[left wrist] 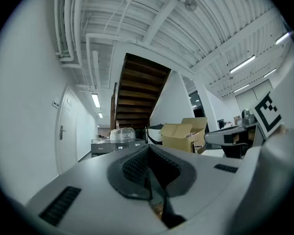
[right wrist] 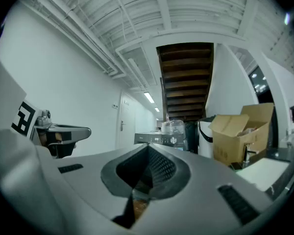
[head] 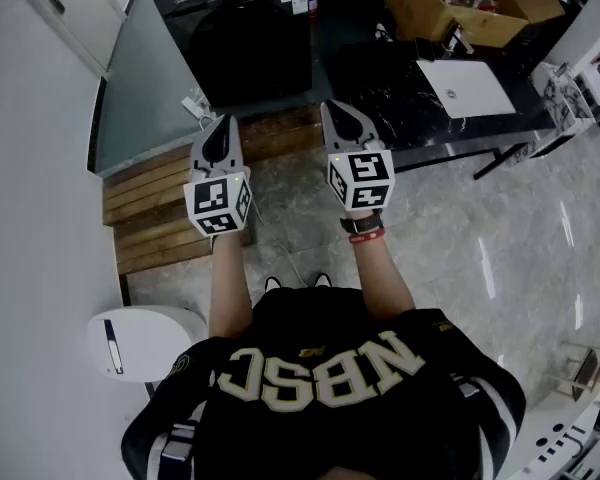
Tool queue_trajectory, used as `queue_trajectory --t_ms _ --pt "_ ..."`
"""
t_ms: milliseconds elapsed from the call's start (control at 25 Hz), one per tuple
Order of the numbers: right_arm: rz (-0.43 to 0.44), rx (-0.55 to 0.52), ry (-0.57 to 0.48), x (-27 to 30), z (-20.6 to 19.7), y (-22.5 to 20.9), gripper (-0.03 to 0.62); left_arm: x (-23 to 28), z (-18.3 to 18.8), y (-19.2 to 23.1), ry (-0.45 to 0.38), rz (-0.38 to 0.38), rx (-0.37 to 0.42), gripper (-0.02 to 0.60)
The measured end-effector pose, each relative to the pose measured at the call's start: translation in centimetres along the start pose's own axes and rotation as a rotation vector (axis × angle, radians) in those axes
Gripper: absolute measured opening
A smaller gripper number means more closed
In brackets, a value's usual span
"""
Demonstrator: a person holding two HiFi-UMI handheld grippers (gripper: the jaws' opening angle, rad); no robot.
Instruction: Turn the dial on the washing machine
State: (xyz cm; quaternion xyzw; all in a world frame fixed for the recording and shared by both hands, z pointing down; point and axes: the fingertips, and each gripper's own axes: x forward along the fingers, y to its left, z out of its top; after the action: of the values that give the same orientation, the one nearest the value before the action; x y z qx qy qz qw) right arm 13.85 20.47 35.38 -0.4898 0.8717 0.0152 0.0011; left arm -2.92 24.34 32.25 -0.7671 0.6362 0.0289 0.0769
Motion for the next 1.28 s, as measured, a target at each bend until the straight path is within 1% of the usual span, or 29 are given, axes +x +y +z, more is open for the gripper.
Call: queue_trajectory --t_ms 200,400,520,680,880,1040,1280 --pt "0.018 0.010 -0.001 -0.3 -0.4 -1.3 0.008 -0.1 -1.0 -2.1 0.008 0.002 -0.020 0.014" --pt "0.072 0.036 0.024 -0.1 -1.5 -0.3 0.007 0.1 -1.5 -2.5 0.016 0.003 -0.030 0.014" --pt "0.077 0.053 0.016 0.5 -2.2 -0.3 0.008 1.2 -2.0 -2.5 0.017 -0.007 -0.046 0.014" --pt "0.067 0.056 -0.002 2.9 -2.4 -1.7 0.008 4.0 -3.4 -2.3 0.025 -0.037 -0.058 0.014" --pt "0.038 0.042 -0.003 8.3 -2.5 -4.2 0.008 9.4 -4.4 -0.2 0.008 -0.050 -0.061 0.014" --pt "0.032 0.018 0.001 14.6 -2.3 -5.1 0.008 15.0 -4.9 3.3 -0.013 -0.050 -0.068 0.014" --pt "0.024 -0.012 -0.009 25.0 -0.4 -6.0 0.008 23.7 -4.9 8.9 -0.020 -0.073 -0.062 0.014"
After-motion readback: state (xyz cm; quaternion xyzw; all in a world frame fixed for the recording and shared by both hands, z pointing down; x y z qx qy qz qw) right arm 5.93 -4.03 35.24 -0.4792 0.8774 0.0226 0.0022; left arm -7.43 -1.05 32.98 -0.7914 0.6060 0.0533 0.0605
